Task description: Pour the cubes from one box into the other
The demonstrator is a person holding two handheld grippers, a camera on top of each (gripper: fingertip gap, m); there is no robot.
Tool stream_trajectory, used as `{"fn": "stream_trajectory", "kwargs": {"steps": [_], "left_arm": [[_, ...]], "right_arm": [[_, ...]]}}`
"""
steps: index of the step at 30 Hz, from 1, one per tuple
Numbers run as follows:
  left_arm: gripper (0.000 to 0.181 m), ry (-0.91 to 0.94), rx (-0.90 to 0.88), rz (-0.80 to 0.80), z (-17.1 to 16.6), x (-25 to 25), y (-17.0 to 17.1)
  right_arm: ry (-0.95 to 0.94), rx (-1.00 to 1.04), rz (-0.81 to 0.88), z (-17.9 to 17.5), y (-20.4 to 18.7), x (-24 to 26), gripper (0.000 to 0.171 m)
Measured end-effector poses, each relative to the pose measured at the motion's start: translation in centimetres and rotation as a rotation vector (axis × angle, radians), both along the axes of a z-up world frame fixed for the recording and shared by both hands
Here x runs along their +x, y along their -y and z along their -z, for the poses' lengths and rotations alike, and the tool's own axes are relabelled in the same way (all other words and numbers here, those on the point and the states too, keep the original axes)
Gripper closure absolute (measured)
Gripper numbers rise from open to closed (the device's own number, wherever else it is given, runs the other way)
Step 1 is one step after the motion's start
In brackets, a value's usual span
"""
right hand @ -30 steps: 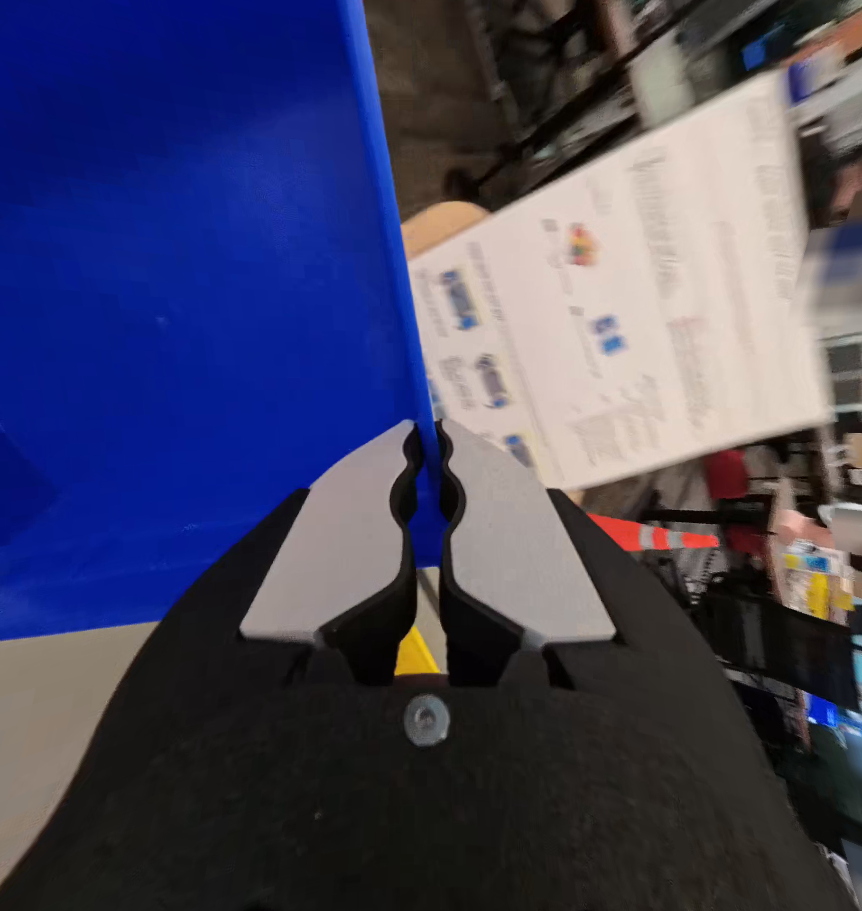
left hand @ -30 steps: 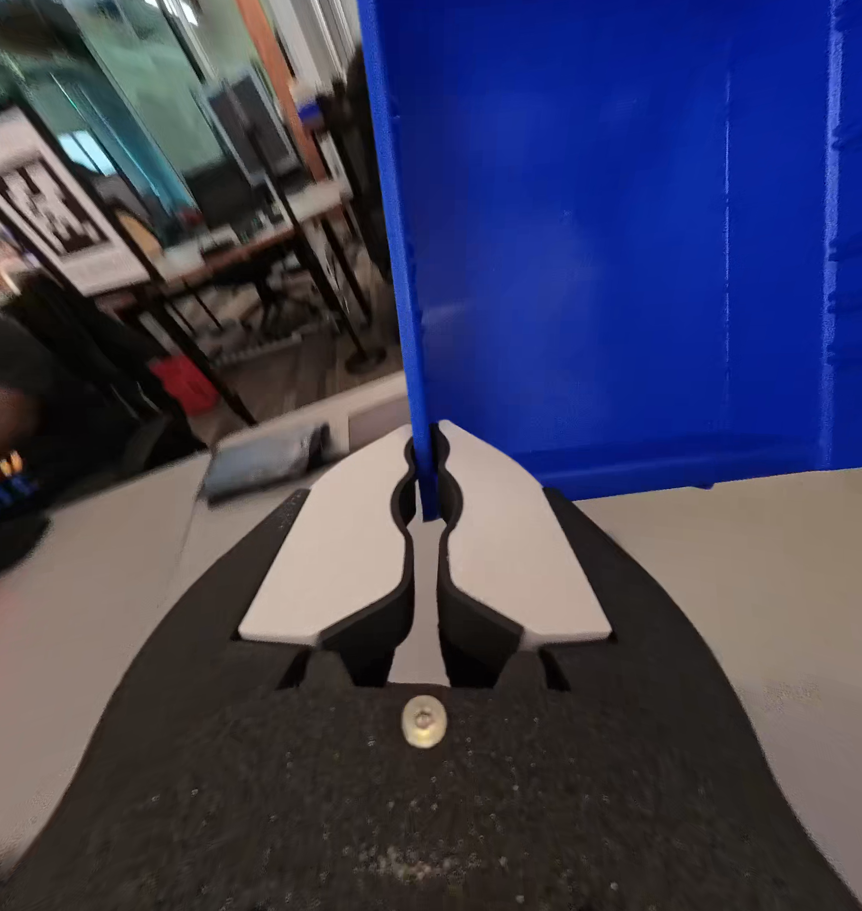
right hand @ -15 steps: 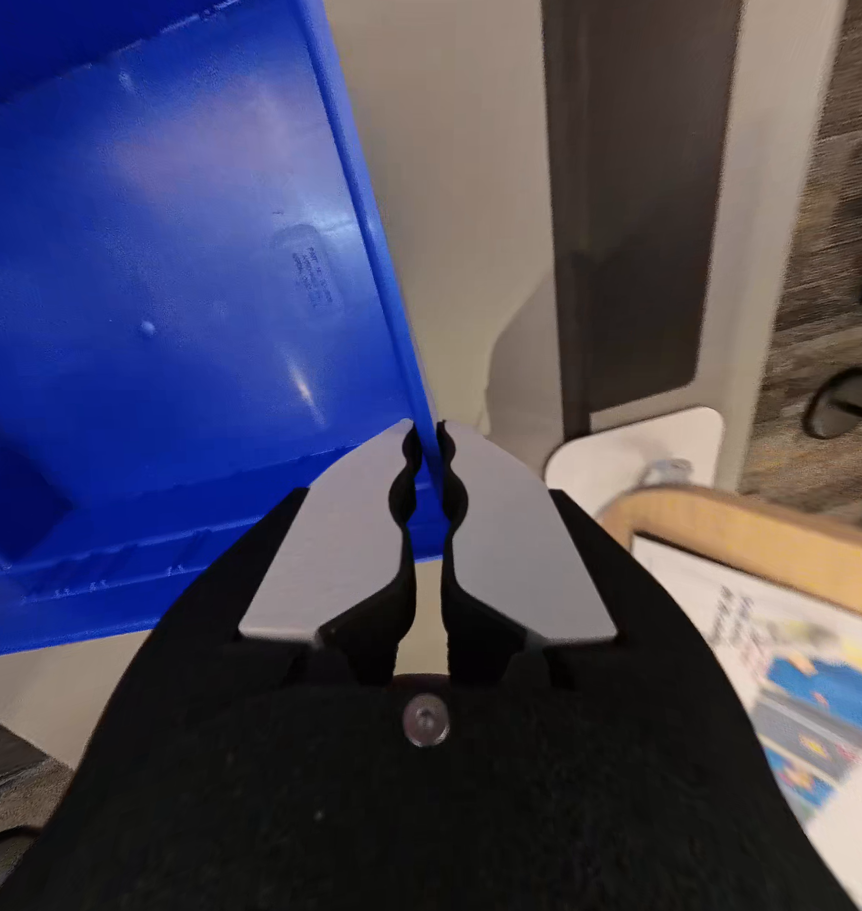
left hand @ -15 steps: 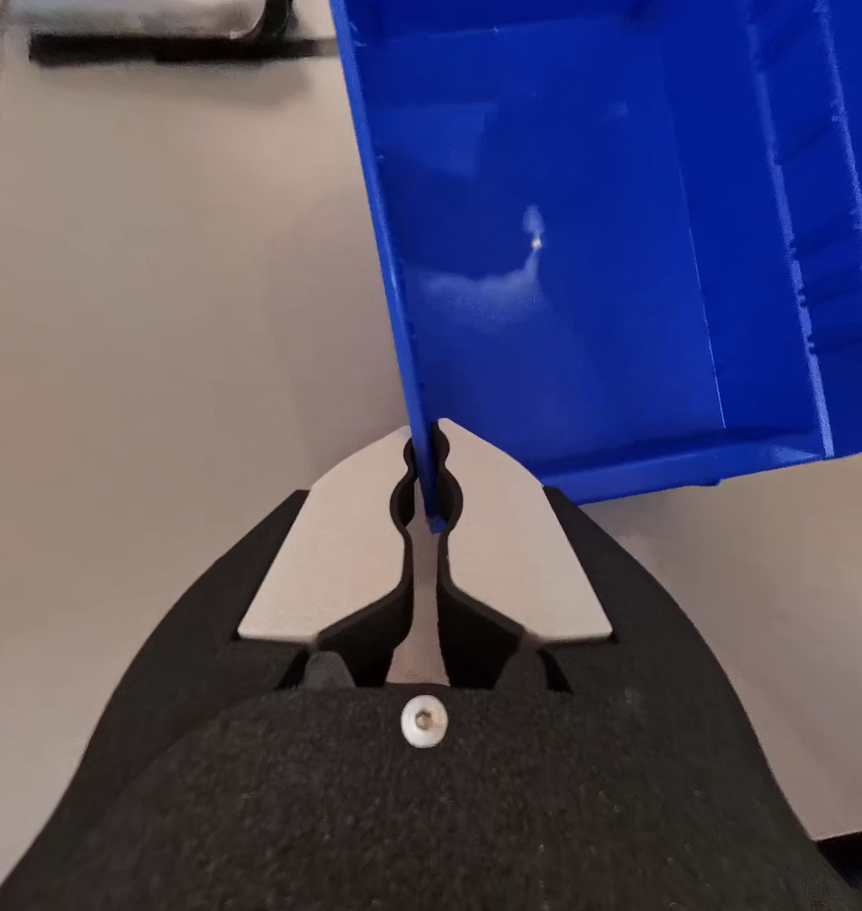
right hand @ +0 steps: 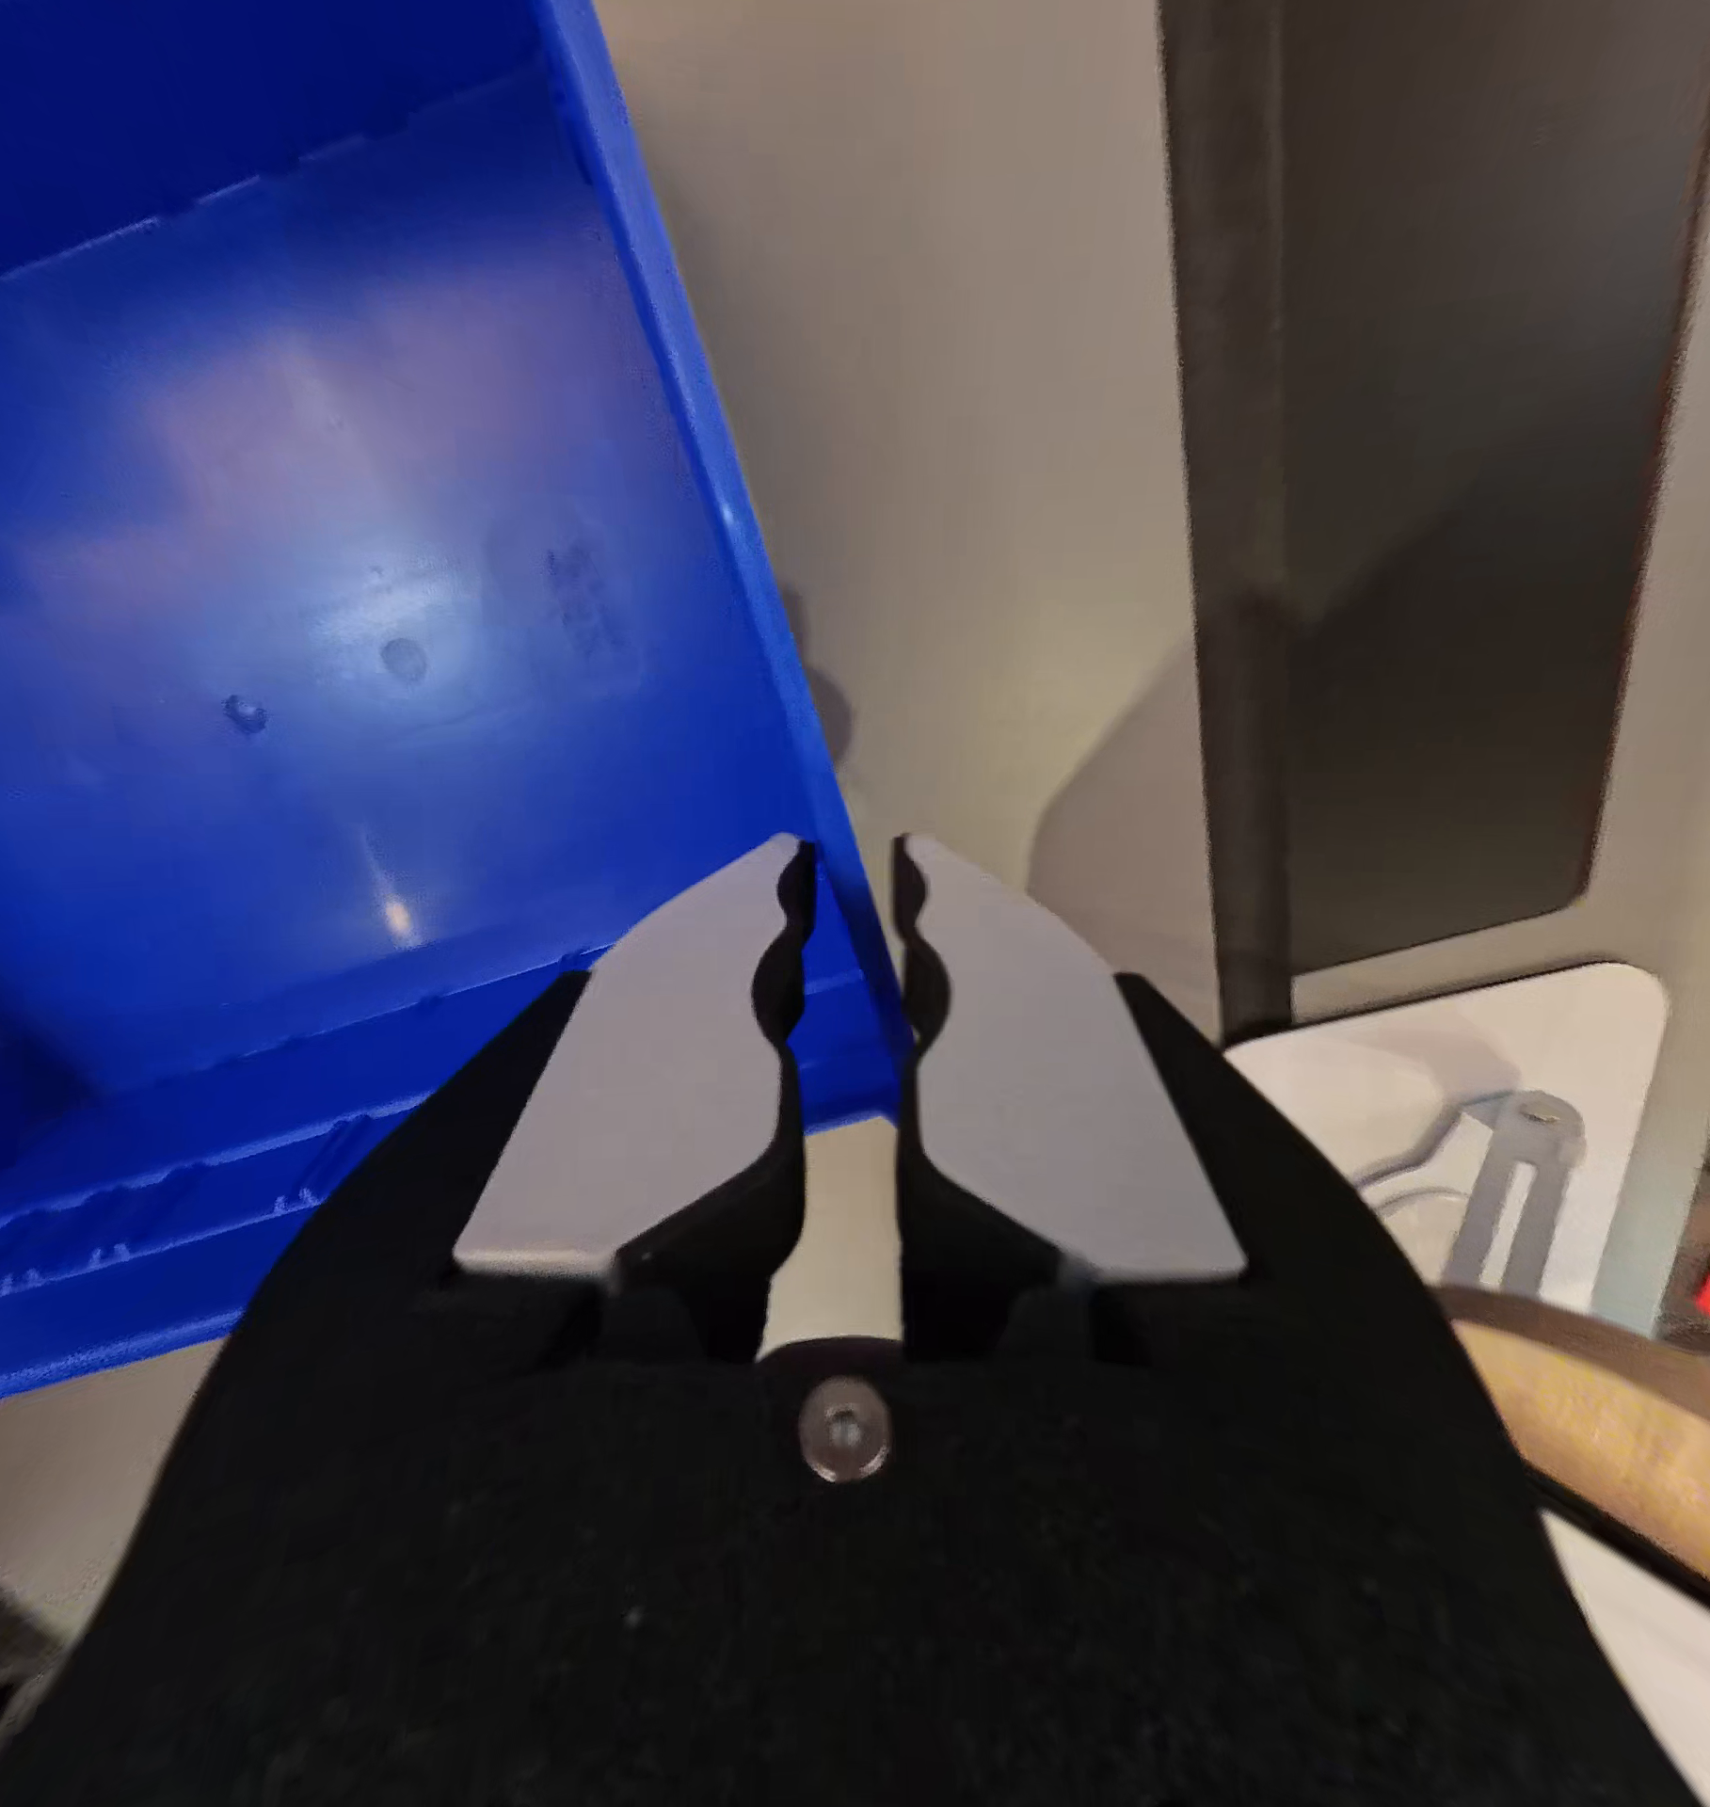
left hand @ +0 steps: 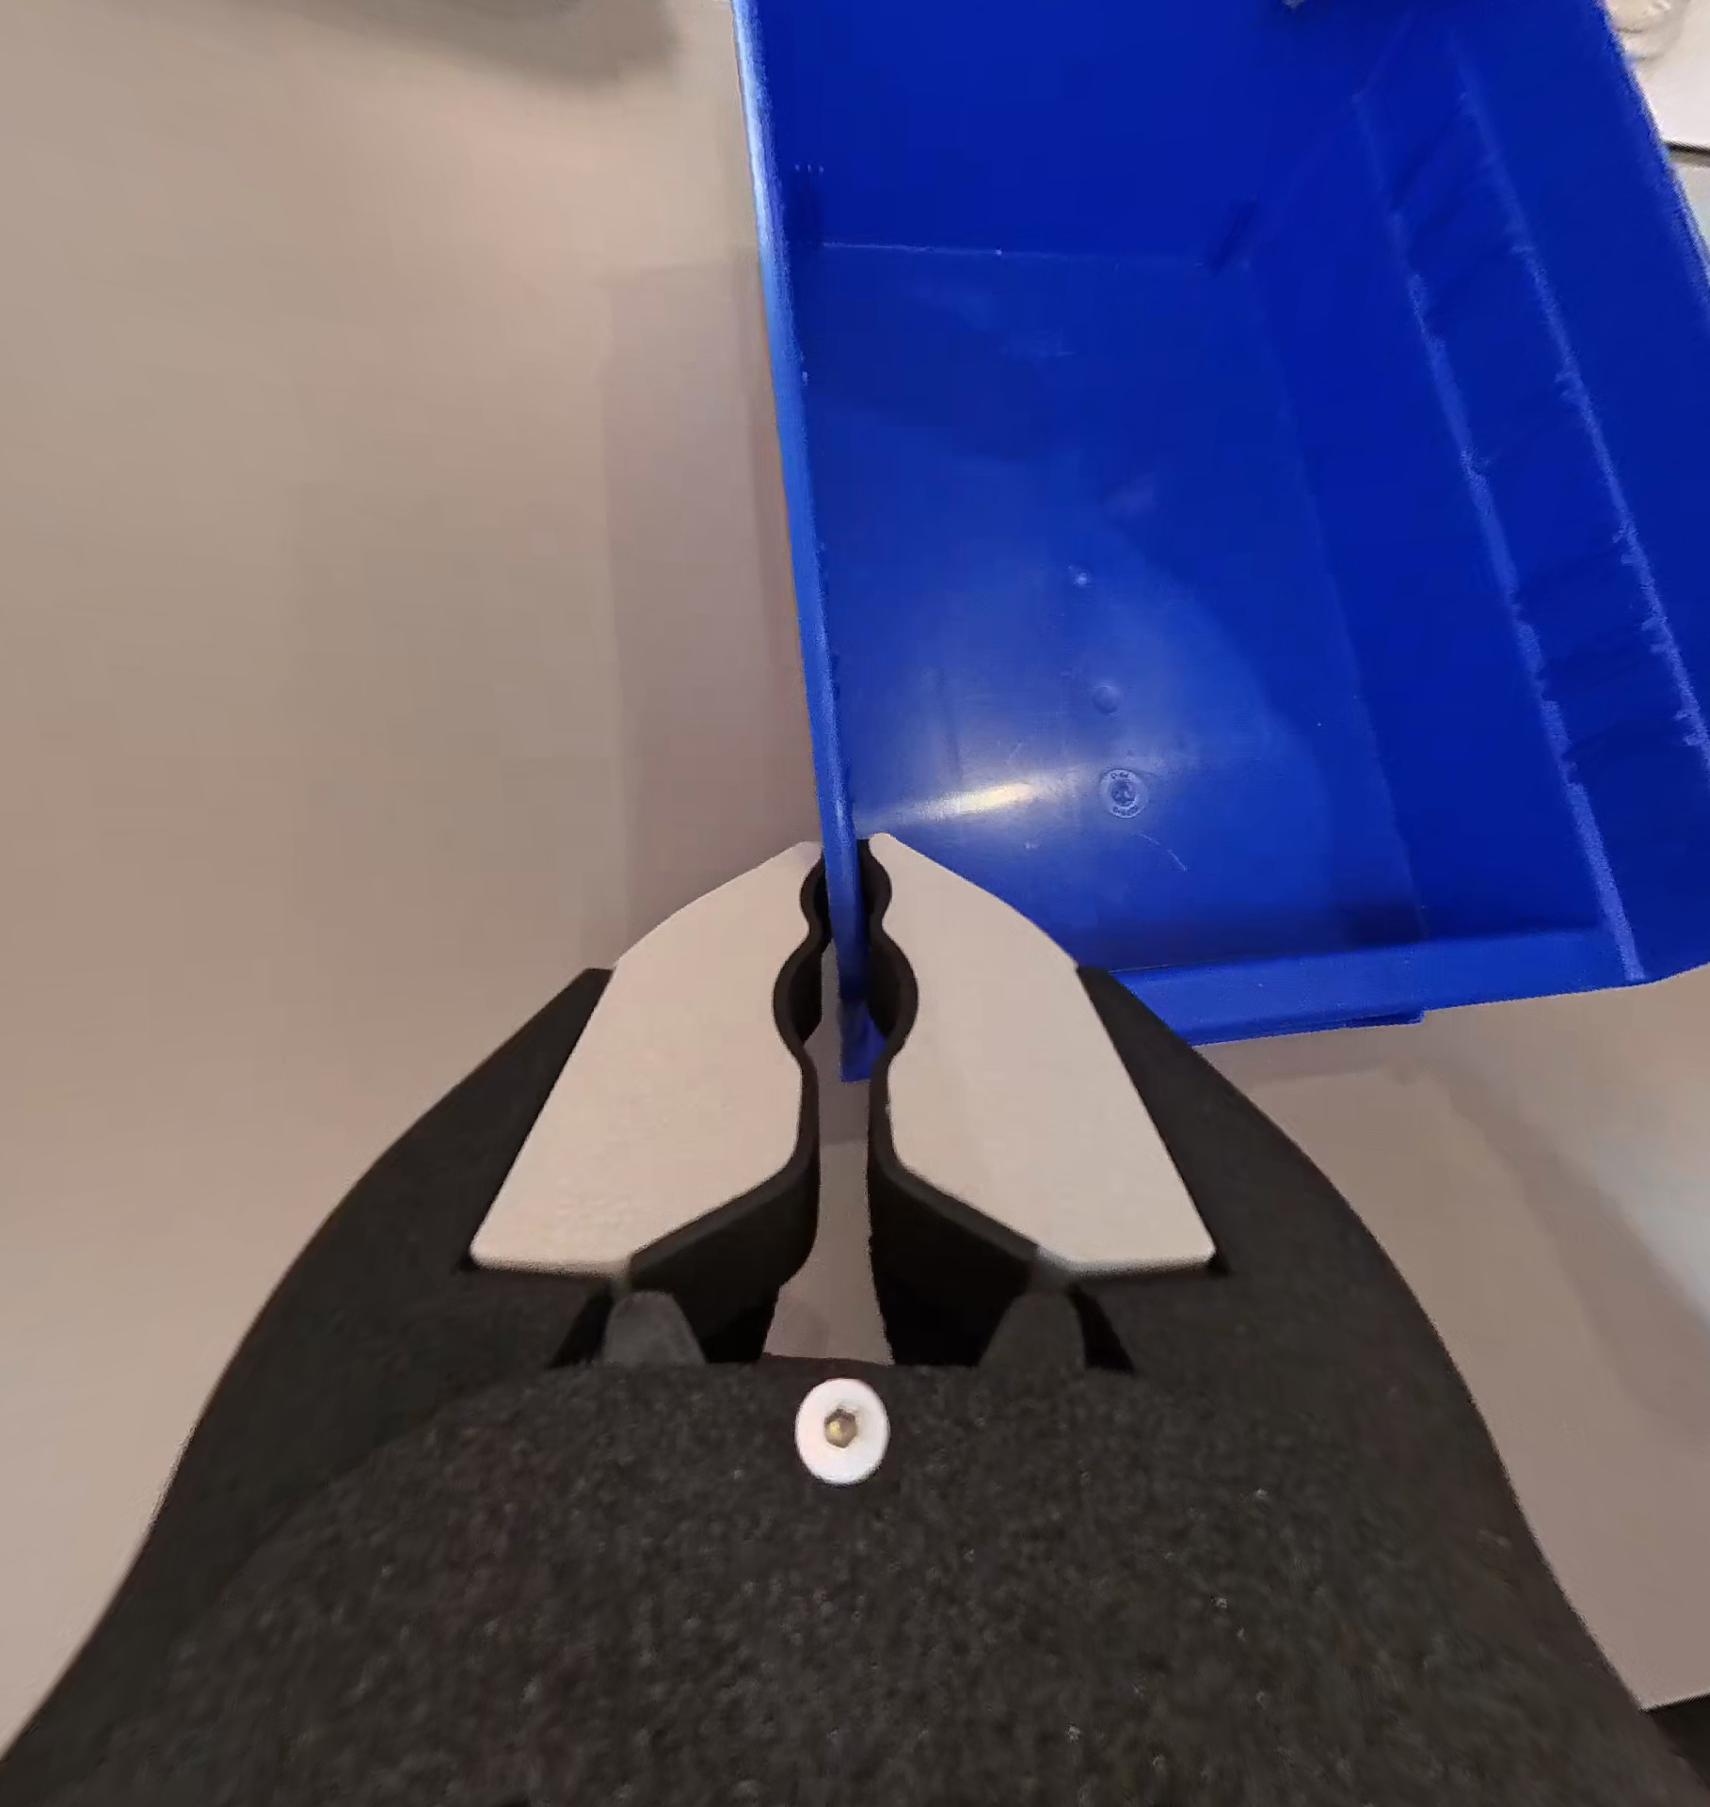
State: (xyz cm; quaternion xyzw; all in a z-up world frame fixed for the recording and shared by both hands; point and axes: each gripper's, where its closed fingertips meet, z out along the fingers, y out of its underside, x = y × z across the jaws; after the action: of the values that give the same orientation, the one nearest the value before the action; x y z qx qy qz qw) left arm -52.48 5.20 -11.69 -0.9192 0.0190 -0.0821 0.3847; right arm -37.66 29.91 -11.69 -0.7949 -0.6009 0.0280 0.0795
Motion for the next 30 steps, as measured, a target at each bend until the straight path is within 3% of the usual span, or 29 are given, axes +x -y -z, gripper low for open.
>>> {"fn": "stream_trajectory", "kwargs": {"steps": [2, 3, 7, 12, 16, 21, 25, 30], "left_arm": [[0.171, 0.011, 0.022, -0.039, -0.5, -0.4, 0.1], [0.156, -0.012, 0.040, -0.063, -1.2, -0.9, 0.3], [0.124, -0.074, 0.163, -0.141, -6.2, -2.0, 1.2], [0.114, -0.007, 0.288, -0.100, -12.0, 1.9, 2.6], [0.112, 0.062, 0.325, 0.000, -13.2, 6.8, 4.3], [0.111, 0.058, 0.316, 0.042, -10.4, 10.4, 7.1], [0.111, 0.046, 0.311, 0.011, -6.7, 11.2, 9.8], [0.113, 0.028, 0.371, -0.022, -2.4, 11.6, 12.6]], "right_arm": [[-0.068, 0.090, 0.005, -1.7, -0.3, -0.2, 0.139], [-0.111, 0.131, 0.007, -3.0, -0.2, -0.1, 0.135], [-0.254, 0.305, -0.017, -10.4, 2.3, 2.2, 0.136], [-0.468, 0.442, -0.010, -18.9, 9.9, 9.6, 0.131], [-0.604, 0.496, 0.109, -21.9, 16.2, 19.7, 0.131], [-0.633, 0.583, 0.439, -19.0, 20.8, 35.6, 0.126], [-0.660, 0.602, 0.723, -12.7, 25.3, 46.4, 0.122], [-0.719, 0.740, 1.069, -4.3, 32.0, 55.6, 0.120]]}}
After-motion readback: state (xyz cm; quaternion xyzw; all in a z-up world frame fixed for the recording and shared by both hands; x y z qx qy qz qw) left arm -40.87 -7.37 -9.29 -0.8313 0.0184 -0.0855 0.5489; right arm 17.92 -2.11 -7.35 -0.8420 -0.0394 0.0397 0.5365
